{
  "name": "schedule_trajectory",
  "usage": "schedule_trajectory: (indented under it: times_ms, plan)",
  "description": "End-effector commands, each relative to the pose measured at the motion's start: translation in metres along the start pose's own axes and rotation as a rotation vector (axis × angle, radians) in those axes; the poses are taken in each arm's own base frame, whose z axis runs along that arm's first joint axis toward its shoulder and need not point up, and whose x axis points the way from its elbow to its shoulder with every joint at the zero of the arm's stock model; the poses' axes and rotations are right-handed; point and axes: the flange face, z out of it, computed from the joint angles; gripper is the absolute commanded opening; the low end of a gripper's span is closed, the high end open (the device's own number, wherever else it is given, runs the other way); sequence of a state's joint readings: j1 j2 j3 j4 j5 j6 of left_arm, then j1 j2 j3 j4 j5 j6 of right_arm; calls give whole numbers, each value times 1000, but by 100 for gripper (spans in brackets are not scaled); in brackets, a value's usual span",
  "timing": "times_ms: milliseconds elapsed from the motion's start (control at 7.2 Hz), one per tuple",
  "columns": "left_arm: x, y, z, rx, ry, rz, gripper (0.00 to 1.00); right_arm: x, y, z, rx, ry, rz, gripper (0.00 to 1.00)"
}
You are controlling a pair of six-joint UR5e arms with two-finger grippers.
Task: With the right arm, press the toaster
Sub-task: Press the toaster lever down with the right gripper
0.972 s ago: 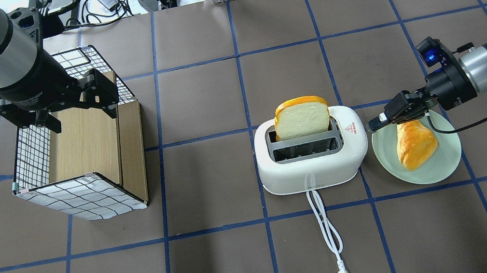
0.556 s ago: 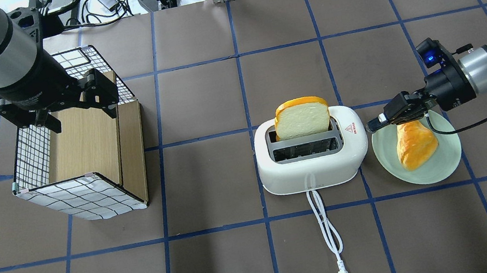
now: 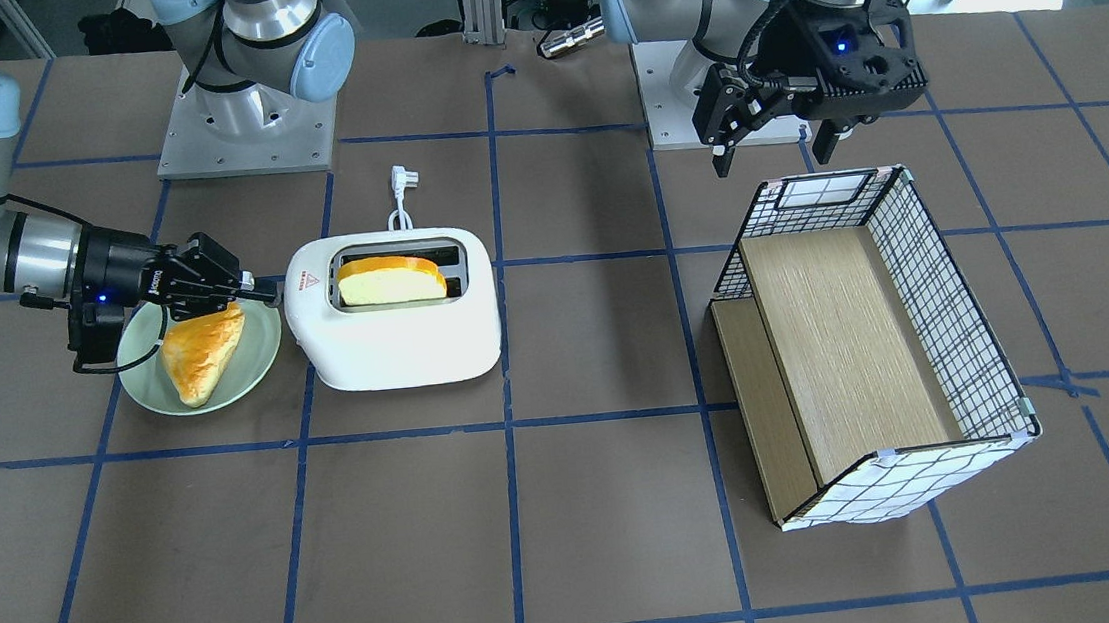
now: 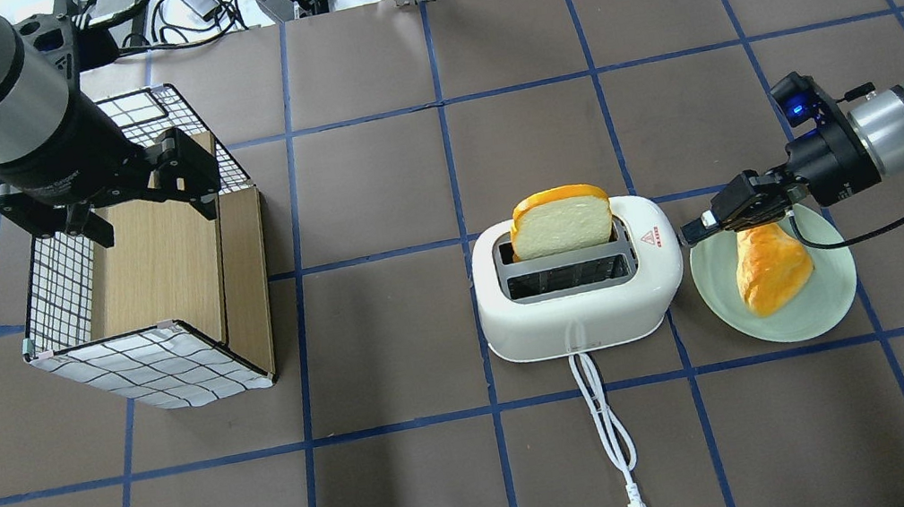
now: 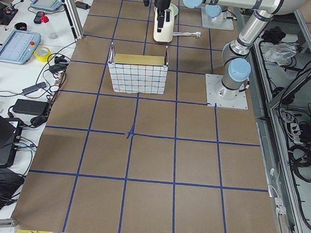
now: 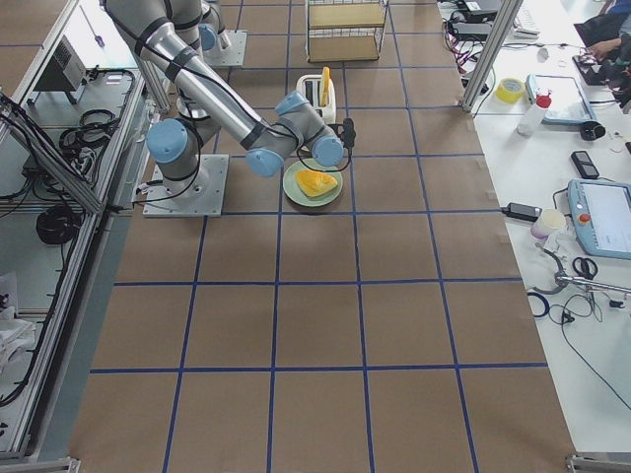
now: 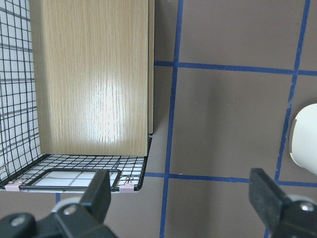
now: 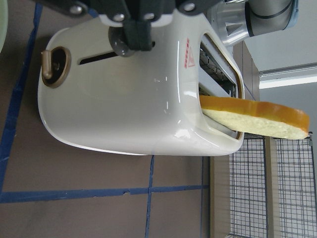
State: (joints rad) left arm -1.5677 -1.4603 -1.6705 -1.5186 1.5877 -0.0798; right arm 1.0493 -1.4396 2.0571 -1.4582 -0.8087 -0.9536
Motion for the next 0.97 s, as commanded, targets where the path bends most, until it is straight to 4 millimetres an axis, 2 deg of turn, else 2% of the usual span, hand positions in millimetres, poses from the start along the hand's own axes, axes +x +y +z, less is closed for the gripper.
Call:
schedule_trajectory:
  times_ms: [0,833]
  plan:
    - [0,0,0,0,0,0,100,7,-1,2,-10,6,2,0]
    - [0,0,0,0,0,0,100,23,2,14,-11,13,-2,0]
